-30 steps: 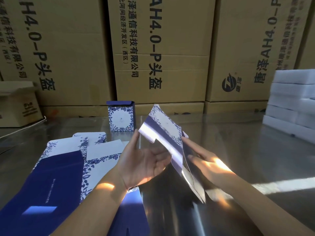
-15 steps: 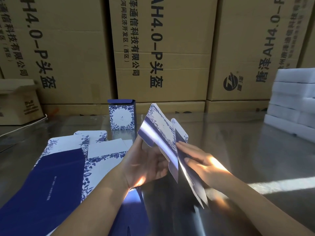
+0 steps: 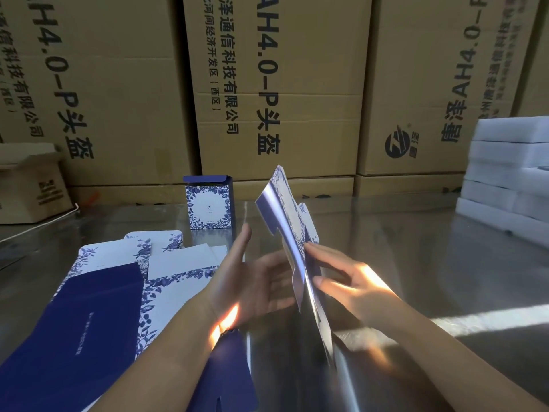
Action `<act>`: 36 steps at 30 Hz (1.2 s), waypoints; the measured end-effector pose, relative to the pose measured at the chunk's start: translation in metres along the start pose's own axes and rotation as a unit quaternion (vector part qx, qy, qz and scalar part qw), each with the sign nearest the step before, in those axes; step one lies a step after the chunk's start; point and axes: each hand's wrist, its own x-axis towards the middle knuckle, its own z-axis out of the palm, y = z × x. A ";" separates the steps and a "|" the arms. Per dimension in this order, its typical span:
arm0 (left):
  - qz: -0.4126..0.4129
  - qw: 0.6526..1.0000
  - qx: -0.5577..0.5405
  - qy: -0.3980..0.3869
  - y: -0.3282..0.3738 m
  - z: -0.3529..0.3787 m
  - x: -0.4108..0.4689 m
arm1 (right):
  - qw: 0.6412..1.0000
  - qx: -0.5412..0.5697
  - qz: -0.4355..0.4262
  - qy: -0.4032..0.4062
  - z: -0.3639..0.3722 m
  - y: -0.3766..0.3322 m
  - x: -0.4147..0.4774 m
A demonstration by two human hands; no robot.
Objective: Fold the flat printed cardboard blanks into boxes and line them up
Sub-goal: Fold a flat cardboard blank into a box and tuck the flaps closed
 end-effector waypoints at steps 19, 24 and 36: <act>0.108 0.981 -0.090 0.137 0.002 0.012 0.005 | 0.983 -0.184 -0.003 0.013 0.004 0.021 -0.004; 0.116 0.976 -0.079 0.165 0.003 0.014 0.004 | 0.986 -0.164 0.002 0.036 0.001 0.025 -0.001; 0.129 0.978 -0.068 0.147 0.006 0.012 0.000 | 0.986 -0.102 -0.007 0.129 -0.005 0.025 0.005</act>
